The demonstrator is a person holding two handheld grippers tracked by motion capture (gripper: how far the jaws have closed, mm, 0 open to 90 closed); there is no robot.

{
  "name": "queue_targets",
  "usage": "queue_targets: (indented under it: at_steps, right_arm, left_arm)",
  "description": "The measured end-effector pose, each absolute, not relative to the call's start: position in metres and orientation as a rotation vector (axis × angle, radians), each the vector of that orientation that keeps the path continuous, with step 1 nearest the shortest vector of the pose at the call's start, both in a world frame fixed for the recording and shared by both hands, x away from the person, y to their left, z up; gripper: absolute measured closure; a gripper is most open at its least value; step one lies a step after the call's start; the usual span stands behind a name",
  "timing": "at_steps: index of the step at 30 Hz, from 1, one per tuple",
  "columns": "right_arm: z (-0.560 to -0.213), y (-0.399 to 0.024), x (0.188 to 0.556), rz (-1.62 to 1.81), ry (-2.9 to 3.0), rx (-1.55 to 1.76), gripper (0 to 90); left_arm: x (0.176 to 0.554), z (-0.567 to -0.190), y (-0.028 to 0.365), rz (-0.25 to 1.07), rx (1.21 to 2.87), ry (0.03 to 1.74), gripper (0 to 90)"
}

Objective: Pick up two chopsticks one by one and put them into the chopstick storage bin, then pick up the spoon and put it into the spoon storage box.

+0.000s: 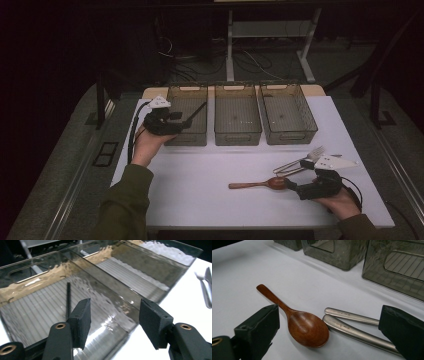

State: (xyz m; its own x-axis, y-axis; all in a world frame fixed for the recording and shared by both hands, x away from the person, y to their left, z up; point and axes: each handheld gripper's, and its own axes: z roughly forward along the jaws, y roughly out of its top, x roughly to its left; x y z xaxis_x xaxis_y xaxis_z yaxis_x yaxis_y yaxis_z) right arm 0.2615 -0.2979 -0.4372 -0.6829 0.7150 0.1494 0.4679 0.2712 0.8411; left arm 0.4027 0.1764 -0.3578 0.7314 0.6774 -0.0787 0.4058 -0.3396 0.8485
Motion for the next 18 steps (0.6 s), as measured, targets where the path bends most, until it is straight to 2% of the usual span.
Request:
queue_targets:
  at_steps: [18]
  right_arm:
    - [-0.436, -0.297, 0.261, 1.374, 2.275, 1.084, 2.9]
  left_arm:
    - [0.346, -0.381, 0.166, 0.311, 1.957, 0.746, 30.4]
